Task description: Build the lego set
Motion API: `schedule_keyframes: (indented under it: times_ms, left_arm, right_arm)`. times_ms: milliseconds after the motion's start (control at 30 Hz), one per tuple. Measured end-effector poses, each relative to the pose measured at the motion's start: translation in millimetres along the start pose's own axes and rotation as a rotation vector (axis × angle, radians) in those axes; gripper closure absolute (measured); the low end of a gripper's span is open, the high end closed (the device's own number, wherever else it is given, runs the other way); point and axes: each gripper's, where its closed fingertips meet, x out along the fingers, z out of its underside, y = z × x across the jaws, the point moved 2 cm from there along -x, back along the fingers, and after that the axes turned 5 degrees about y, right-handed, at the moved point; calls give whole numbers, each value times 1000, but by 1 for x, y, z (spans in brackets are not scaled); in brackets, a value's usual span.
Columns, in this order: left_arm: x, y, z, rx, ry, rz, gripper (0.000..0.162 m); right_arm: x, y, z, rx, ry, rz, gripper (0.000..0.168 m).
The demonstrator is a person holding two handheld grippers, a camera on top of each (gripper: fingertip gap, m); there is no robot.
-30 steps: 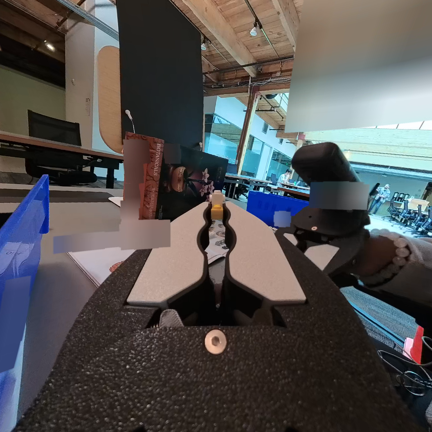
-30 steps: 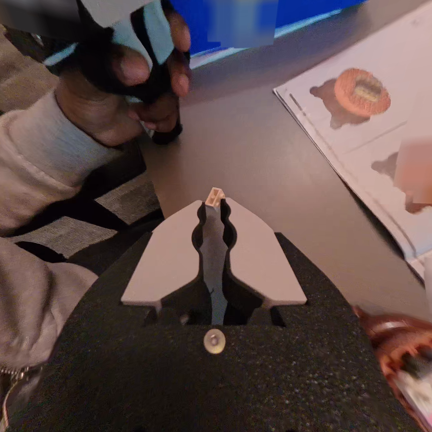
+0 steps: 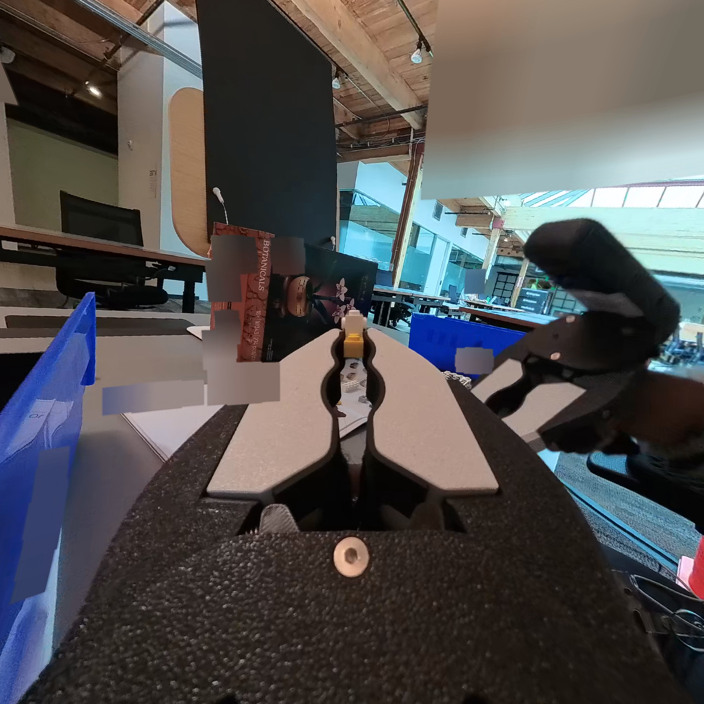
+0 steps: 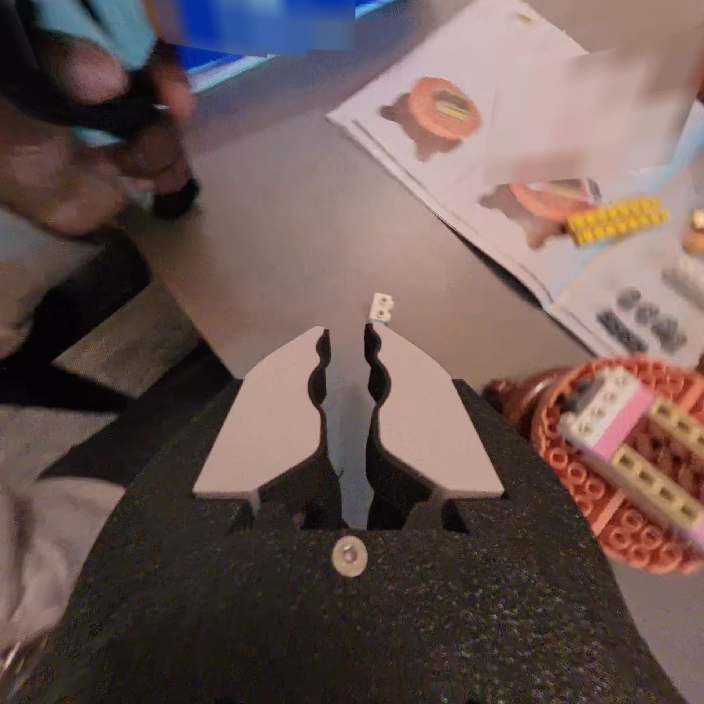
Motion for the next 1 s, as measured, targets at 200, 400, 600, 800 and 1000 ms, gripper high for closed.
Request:
schedule_keyframes:
  times_ms: [200,400,600,800,1000]
  left_arm:
    - [2,3,2,-11,-1,19,155]
    - [3,4,2,-16,0,23,155]
    - [3,5,2,-16,0,26,155]
    - [3,4,2,-17,5,23,155]
    - [3,4,1,-15,6,22,155]
  right_arm:
    - [10,15,11,204,131,142,157]
    - [20,20,4,303,193,139,157]
    - [30,15,5,126,113,159,165]
    - [33,-1,1,-390,91,241,165]
    - [36,-19,4,-754,89,303,164]
